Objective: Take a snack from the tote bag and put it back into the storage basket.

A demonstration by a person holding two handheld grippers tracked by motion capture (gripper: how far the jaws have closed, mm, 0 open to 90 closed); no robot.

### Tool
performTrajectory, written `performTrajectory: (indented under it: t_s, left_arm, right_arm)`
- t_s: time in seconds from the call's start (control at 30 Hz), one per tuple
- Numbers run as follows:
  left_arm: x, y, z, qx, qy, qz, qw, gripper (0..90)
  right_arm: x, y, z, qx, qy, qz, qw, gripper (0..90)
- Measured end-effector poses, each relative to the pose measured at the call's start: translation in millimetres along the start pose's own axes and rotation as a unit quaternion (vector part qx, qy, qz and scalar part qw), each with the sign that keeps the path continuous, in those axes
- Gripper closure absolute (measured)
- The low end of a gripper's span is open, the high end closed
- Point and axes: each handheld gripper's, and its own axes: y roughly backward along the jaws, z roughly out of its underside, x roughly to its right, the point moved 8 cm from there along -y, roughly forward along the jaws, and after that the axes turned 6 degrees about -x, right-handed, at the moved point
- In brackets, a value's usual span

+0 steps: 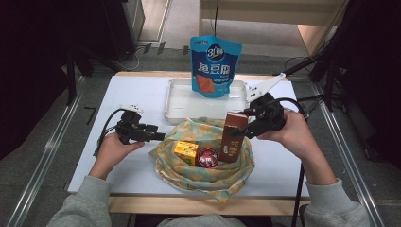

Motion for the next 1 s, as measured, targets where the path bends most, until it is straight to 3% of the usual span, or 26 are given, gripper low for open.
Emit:
performTrajectory:
  t_s: [0.53, 1.0]
  left_arm:
    - [0.0, 0.3, -0.3, 0.001, 0.002, -0.001, 1.0, 38.6]
    - [0.2, 0.7, -0.2, 0.002, 0.004, -0.001, 1.0, 38.6]
  right_arm:
    - [1.7, 37.5, -22.5, 0.024, 0.003, 0.005, 0.9997, 44.0]
    - [10.1, 70.7, -41.4, 0.044, 0.002, 0.035, 0.9984, 44.2]
